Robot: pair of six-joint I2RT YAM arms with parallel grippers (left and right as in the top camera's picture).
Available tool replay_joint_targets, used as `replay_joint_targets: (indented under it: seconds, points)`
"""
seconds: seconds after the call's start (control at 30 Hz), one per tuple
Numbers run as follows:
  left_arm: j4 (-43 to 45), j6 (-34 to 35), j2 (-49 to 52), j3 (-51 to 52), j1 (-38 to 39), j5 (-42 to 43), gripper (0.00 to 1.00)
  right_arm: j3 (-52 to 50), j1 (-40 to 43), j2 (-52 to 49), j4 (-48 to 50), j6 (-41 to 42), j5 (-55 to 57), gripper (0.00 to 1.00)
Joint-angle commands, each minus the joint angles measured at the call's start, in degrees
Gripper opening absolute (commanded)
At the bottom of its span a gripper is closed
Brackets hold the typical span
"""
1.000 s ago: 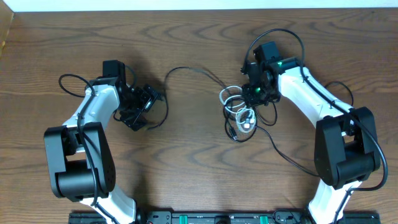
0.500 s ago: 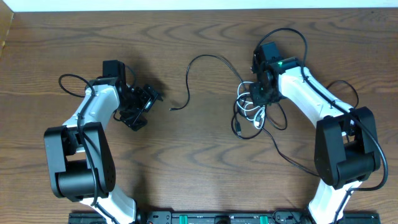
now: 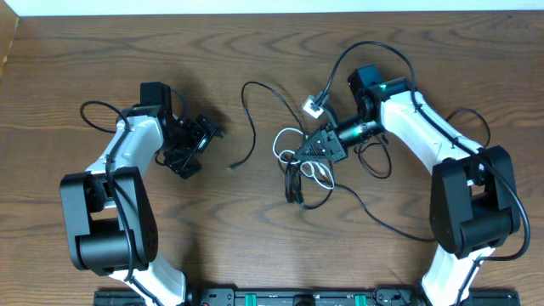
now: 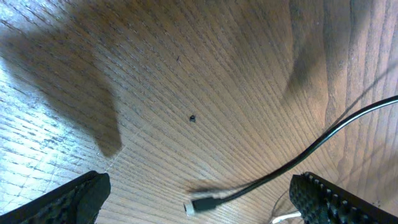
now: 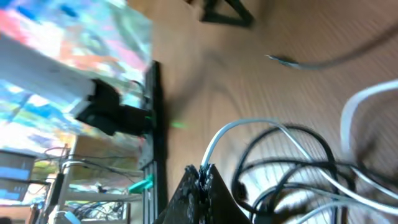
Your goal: Untangle cables
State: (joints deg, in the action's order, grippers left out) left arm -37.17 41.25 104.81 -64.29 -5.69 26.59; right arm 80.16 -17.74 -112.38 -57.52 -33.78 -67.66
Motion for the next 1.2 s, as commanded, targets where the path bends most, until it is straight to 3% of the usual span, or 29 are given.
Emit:
replay_joint_targets:
  seconds: [0.0, 0.3, 0.43, 0.6, 0.77, 1.17]
  points:
    - [-0.24, -0.50, 0.57, 0.33, -0.17, -0.96, 0.98, 0.24, 1.27, 1.01, -0.20, -7.17, -9.35, 0.01]
    - [-0.24, -0.50, 0.57, 0.33, -0.17, -0.96, 0.98, 0.24, 1.25, 1.01, -0.11, -6.34, -9.94, 0.01]
    - [-0.24, -0.52, 0.57, 0.33, -0.17, -0.96, 0.98, 0.24, 1.27, 1.01, 1.49, -2.36, -19.47, 0.01]
    - [-0.24, -0.52, 0.57, 0.33, -0.17, -0.96, 0.98, 1.55, 2.05, 1.07, 13.05, 18.18, -21.75, 0.01]
    - [-0.24, -0.50, 0.57, 0.33, -0.17, -0.96, 0.98, 5.18, 1.88, 2.21, 21.88, 32.96, -19.85, 0.01]
    - [-0.24, -0.52, 0.57, 0.33, -0.17, -0.96, 0.98, 11.04, 1.84, 16.61, 33.22, 46.58, -1.97, 0.01]
